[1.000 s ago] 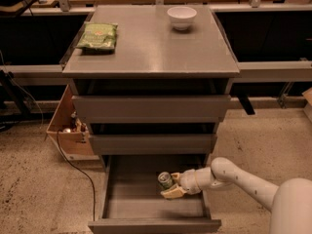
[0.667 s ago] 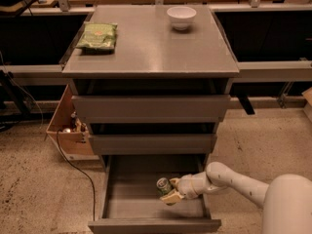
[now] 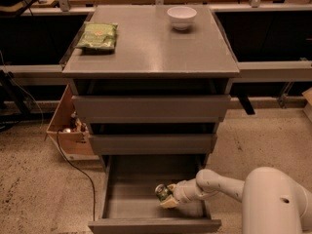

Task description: Place green can into bottom drawer

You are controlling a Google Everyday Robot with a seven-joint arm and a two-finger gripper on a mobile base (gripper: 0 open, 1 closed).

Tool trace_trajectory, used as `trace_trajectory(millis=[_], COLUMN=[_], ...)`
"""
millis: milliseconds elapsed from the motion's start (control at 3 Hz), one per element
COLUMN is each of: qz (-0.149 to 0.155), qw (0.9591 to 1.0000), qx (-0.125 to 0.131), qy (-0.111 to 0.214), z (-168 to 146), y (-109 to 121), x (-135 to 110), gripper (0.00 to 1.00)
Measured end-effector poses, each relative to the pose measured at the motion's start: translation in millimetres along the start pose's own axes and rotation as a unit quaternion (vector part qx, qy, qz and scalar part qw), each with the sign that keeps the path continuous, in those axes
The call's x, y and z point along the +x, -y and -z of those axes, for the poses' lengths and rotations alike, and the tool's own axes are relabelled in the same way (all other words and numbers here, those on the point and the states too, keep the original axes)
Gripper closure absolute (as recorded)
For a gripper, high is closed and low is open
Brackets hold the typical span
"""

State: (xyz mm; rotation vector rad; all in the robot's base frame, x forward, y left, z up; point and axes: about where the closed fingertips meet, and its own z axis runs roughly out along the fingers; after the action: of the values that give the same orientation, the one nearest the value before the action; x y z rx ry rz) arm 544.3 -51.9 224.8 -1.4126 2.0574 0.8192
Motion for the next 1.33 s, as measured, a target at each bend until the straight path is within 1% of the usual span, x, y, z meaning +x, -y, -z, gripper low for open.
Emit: trace_trajectory(millis=[333,667,1000,1333], qz=[-0.008,-0.013,-0.013,-0.017], qw=[0.9997,0.9995,0.9997,0.9997], qx=[0.017,0.015,0.001,-0.016], qy=[-0.018,-0.024,-0.019,-0.012], z=[-26,-46,-63,-75], y=[16,26,32,34], x=[23,33,38,44], gripper=[1.00,1.00,0.82,0.51])
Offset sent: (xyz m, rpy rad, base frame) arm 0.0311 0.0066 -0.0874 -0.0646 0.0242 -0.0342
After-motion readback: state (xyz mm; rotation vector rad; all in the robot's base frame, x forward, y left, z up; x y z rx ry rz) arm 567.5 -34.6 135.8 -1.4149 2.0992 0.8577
